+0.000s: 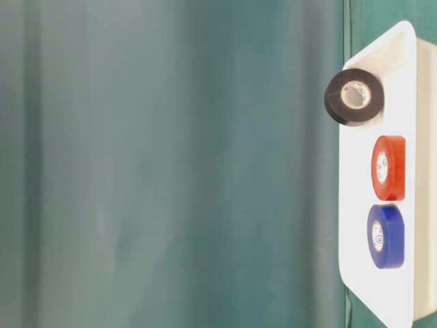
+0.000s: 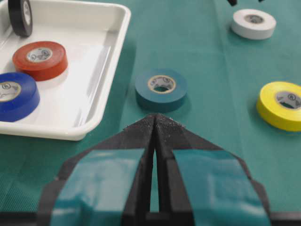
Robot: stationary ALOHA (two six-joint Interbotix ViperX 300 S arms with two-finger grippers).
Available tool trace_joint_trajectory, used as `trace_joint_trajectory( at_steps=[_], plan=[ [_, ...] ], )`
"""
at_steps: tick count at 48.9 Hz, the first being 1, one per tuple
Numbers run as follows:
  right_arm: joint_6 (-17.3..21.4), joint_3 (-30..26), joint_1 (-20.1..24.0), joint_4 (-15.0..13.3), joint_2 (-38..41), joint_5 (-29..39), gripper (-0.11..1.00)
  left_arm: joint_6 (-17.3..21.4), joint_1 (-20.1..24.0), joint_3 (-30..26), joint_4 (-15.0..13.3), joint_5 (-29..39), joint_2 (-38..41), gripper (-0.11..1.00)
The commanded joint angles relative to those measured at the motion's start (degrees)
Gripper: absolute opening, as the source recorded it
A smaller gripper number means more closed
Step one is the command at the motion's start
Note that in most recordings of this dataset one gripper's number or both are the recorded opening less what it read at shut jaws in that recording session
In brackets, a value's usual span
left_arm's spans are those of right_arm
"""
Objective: Put the tape into the white case with the right arm.
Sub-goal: 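Move the open right gripper down onto the white tape roll and grasp it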
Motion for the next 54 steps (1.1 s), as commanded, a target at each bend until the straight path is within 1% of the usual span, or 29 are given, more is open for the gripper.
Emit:
trace_joint_trajectory(
  at_steps=[1,19,28,36,47,52,54],
  plan=[
    [0.1,-1.8,0.4,-0.1,1.1,-0.5,0.64,0.0,0.2,-0.7,0.0,-0.3,0.4,0.0],
    [0.4,-2.6,0.4,-0.1,2.6,1.8,0.64,0.0,0.2,-0.6,0.0,-0.3,0.4,0.0],
    [0.3,-4.1,0.4,-0.2,6.2,4.6,0.64,0.0,0.2,-0.7,0.0,-0.3,0.4,0.0],
    [0.2,-5.9,0.5,-0.1,9.1,4.7,0.64,0.0,0.2,-0.6,0.0,-0.3,0.4,0.0],
    [0.0,-6.6,0.4,-0.1,9.7,5.4,0.64,0.0,0.2,-0.6,0.0,-0.3,0.4,0.0],
    [0.1,-6.4,0.4,-0.2,9.7,6.2,0.6,0.0,0.2,-0.6,0.0,-0.3,0.4,0.0],
    [0.3,-6.5,0.4,-0.1,9.6,6.5,0.54,0.0,0.2,-0.6,-0.1,-0.3,0.4,0.0]
  ],
)
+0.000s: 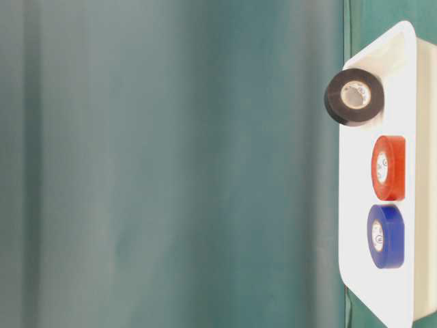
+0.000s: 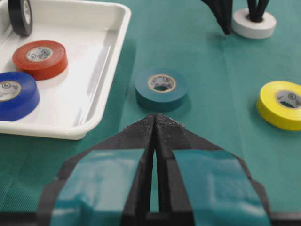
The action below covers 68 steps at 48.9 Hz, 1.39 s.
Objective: Put the tape into the white case with the right arm.
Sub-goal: 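Move the open right gripper down onto the white tape roll and grasp it, then carry the white tape into the tray's right side and release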
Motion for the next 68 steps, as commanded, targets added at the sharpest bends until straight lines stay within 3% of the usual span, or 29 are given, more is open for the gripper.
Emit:
trace_joint_trajectory(
  at_steps=[1,7,12,34,43,54,68],
  plan=[
    [0.2,-0.7,0.2,-0.2,-0.7,0.6,0.49,0.0,0.1,-0.7,0.0,-0.3,0.4,0.0],
    [0.3,-1.1,0.1,-0.1,-1.1,1.2,0.17,0.0,0.1,-0.7,0.0,-0.3,0.4,0.0],
    [0.3,-1.3,0.2,-0.1,-1.5,1.2,0.06,0.0,0.1,-0.7,-0.1,-0.3,0.4,0.0],
    [0.6,-3.0,0.3,0.3,-2.9,1.9,0.04,0.0,0.1,-0.7,0.0,-0.3,0.4,0.0],
    [1.4,-4.4,0.8,0.4,-6.6,6.0,0.02,0.0,0.1,-0.8,-0.1,-0.3,0.4,0.0],
    [5.0,-5.7,1.1,0.4,-9.3,12.4,0.02,0.0,0.1,-0.7,0.0,-0.3,0.4,0.0],
    [5.4,-6.6,-1.1,0.4,-9.2,14.4,0.02,0.0,0.1,-0.7,0.0,-0.3,0.4,0.0]
  ],
)
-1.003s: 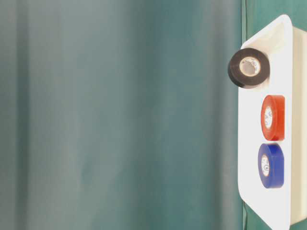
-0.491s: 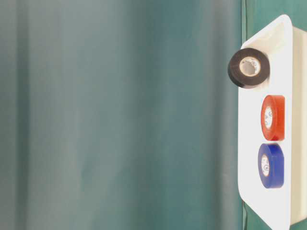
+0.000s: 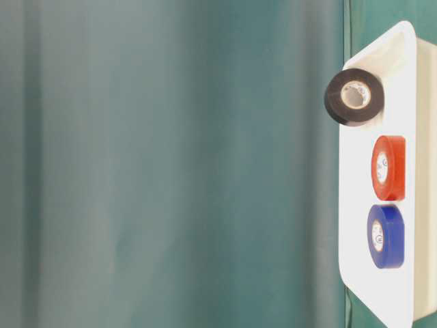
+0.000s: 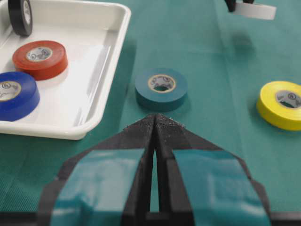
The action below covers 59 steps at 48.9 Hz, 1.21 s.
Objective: Put the tape into the white case with the right arm.
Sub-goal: 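Carry the white tape into the tray's right side and release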
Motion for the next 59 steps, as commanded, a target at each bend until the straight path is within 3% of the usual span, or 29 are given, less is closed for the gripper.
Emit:
trace_joint_trajectory(
  at_steps=[1,18,59],
  plan=[
    [0.1,-1.9,-1.8,0.1,-1.2,-0.1,0.02,0.0,0.2,-0.7,0.0,-0.3,0.4,0.0],
    [-0.1,-4.8,-13.4,-0.2,-1.2,-0.3,0.02,0.0,0.2,-0.7,0.0,-0.3,0.4,0.0],
    [-0.4,-4.7,-38.4,-0.3,0.6,-4.7,0.02,0.0,0.2,-0.5,0.0,-0.3,0.4,0.0]
  ],
)
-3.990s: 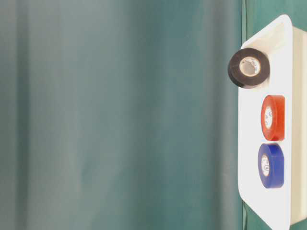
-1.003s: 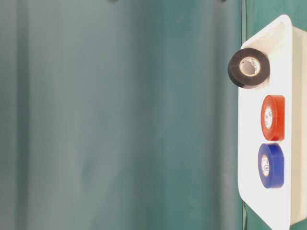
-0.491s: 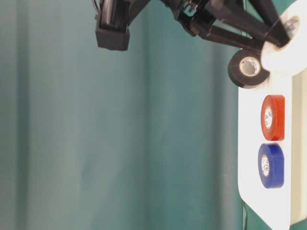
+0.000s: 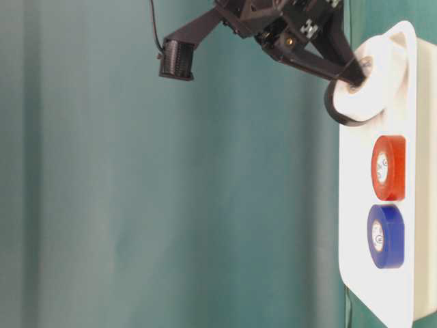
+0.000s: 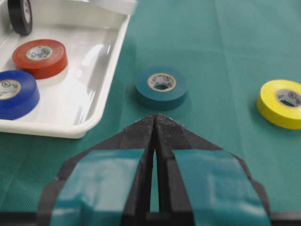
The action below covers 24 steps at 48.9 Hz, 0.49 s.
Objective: Put the tape into the white case with the right arm.
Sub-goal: 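Carry the white tape into the tray's right side and release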
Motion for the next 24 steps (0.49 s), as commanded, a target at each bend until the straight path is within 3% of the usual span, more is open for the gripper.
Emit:
trace_joint_trajectory(
  at_steps=[1,9,24],
  plan=[
    [-0.1,-1.1,-1.6,-0.1,-0.4,-1.8,0.02,0.0,0.1,-0.8,0.0,-0.3,0.4,0.0],
    [-0.3,-1.1,-3.9,-0.1,0.3,-4.2,0.02,0.0,0.1,-0.6,0.0,-0.3,0.4,0.0],
    [-0.3,-0.6,-4.1,-0.1,1.2,-5.1,0.02,0.0,0.1,-0.8,0.0,-0.3,0.4,0.0]
  ],
)
